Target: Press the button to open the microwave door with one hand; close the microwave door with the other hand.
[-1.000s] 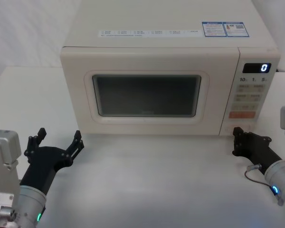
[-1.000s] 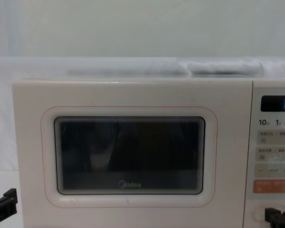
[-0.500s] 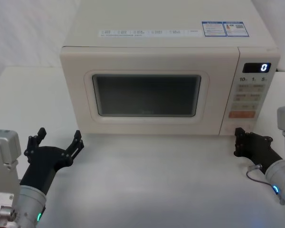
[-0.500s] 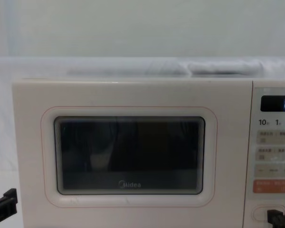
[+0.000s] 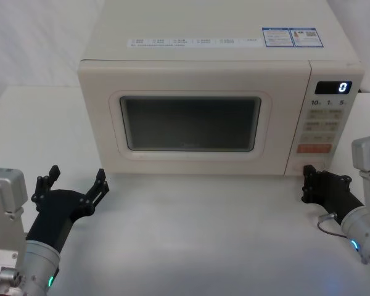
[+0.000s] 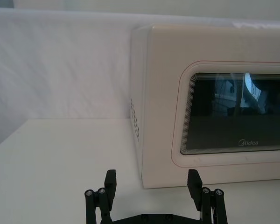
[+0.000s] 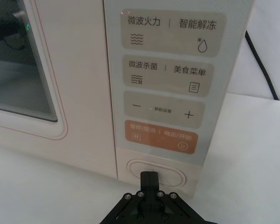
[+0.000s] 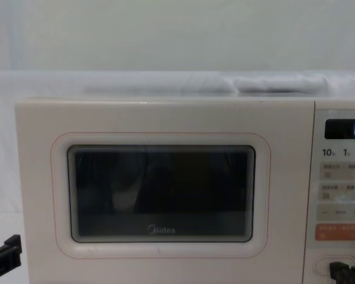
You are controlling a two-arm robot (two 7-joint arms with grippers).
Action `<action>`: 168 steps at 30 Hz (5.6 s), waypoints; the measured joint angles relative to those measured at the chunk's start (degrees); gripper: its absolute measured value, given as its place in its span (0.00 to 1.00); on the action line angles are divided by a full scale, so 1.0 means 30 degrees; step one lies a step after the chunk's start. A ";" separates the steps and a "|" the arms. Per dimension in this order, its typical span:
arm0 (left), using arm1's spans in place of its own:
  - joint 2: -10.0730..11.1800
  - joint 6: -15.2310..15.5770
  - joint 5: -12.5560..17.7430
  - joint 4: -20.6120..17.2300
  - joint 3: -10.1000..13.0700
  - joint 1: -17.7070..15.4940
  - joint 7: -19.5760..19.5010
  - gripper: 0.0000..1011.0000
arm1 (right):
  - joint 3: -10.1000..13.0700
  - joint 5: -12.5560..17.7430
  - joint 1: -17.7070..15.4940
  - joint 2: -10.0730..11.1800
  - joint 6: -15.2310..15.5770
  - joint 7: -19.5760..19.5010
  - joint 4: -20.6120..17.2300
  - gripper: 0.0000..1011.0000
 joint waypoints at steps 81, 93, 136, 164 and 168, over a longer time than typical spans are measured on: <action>0.0000 0.0001 0.0001 0.0000 -0.0001 0.0000 0.0000 0.99 | 0.0601 -0.0832 -0.0123 -0.1057 -0.0296 -0.0361 0.0125 0.00; -0.0001 0.0001 0.0000 0.0000 -0.0002 0.0000 0.0000 0.99 | 0.0741 -0.0878 -0.1709 -0.0821 0.0064 -0.0490 -0.2523 0.00; 0.0000 0.0001 0.0000 0.0000 -0.0001 0.0000 0.0000 0.99 | 0.3639 -0.0016 -0.4485 0.1209 0.0268 0.0162 -0.7568 0.00; 0.0000 0.0001 0.0001 -0.0001 -0.0001 0.0000 0.0000 0.99 | 0.3615 0.0023 -0.4457 0.1265 0.0252 0.0229 -0.7500 0.42; 0.0000 0.0001 0.0000 -0.0001 -0.0001 0.0000 0.0001 0.99 | 0.3615 0.0022 -0.4457 0.1258 0.0253 0.0221 -0.7499 0.53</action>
